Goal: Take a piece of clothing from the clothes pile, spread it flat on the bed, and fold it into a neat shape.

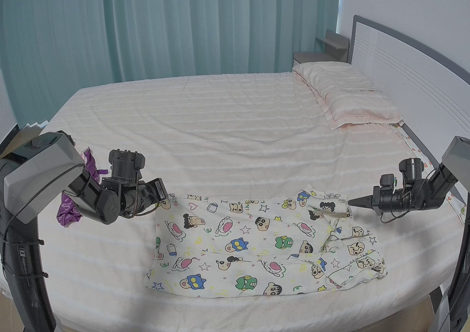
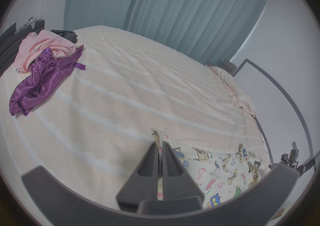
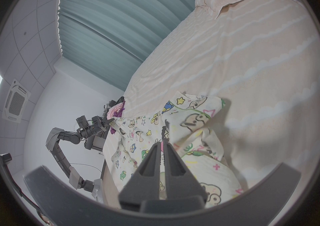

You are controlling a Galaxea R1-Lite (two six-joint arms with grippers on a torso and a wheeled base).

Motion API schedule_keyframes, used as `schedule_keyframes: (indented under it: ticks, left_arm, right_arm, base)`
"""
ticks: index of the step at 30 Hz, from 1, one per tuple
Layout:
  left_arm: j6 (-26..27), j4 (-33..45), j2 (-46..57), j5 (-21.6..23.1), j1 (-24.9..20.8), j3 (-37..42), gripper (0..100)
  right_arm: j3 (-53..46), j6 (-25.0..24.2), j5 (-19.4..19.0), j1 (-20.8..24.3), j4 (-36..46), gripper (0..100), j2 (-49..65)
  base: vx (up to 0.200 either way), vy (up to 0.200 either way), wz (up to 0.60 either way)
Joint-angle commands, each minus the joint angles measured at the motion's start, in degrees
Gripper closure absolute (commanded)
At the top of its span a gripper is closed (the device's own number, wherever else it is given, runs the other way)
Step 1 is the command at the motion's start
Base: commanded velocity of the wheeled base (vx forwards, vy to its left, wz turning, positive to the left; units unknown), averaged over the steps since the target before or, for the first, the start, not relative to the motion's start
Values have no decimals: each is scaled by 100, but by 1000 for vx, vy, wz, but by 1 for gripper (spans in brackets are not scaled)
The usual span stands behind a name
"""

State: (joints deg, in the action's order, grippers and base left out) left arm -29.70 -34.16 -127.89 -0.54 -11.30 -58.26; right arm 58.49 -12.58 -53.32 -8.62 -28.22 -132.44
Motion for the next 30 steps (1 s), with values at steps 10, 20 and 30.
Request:
schedule_keyframes:
  ticks: [10,20,30]
  left_arm:
    - [-10,-240,-52,-8,-118,34,100]
    - [-10,-240,-52,-8,-118,43,100]
    - [-1,-249,-52,-8,-118,60,100]
  right_arm:
    - [752,10,815,115,238,0,-537]
    - [637,133,1193,9,273,0,-265]
    - [470,-596,1210,317,783,0,-63]
  base:
    - [0,0,0]
    - [0,0,0]
    - [0,0,0]
